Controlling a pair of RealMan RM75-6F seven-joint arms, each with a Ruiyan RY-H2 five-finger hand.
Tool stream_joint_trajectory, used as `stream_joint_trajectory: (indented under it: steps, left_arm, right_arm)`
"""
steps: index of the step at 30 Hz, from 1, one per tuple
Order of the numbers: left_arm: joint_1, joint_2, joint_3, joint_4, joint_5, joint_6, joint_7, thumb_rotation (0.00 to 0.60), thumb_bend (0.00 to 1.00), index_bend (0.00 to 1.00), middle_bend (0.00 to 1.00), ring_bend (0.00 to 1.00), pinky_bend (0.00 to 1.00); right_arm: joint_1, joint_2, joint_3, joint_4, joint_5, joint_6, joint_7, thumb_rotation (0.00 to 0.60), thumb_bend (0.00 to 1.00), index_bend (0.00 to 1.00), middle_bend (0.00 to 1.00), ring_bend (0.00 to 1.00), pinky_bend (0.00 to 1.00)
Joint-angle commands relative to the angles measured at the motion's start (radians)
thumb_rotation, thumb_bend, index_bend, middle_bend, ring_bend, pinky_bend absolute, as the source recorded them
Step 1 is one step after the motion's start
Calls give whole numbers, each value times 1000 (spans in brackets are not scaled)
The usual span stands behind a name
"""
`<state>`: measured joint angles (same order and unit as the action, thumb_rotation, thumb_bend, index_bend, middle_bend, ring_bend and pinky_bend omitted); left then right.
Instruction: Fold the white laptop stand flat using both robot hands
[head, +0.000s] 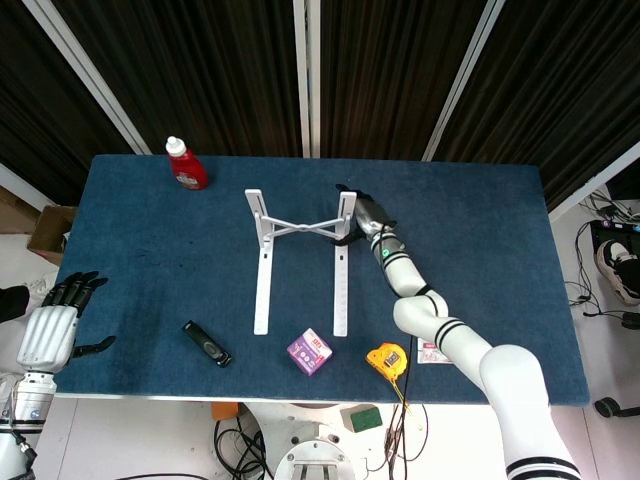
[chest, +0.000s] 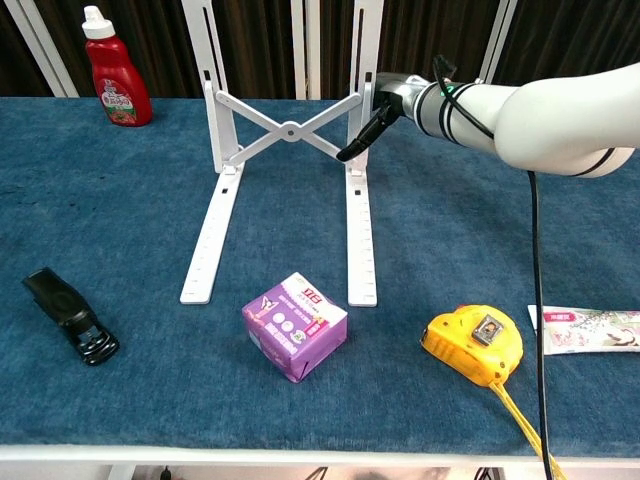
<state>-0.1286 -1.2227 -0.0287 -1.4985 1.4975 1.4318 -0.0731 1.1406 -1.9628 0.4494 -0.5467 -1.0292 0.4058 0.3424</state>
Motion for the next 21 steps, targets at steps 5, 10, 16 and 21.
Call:
stream_joint_trajectory:
  steps: [5,10,16,21]
  left_arm:
    - [2,-3,1,7,-3,-1,-6,600,32,187,117,78,166]
    - [3,-4,2,10,-1,1,-7,600,32,187,117,77,166]
    - [3,-5,2,15,-4,-1,-12,600,32,187,117,78,166]
    - [4,-6,2,19,-6,-3,-14,600,32,187,117,77,166]
  right_arm:
    - [-50,67,-13,-94,25,32,-59,600,0,43,122,0,0]
    - [-58,86,-12,-122,60,29,-90,600,0,43,126,0,0]
    - [-52,75,-6,-110,87,51,-119,600,0,118,160,0,0]
    - [-30,40,7,-60,102,64,-126,600,0,192,190,7,0]
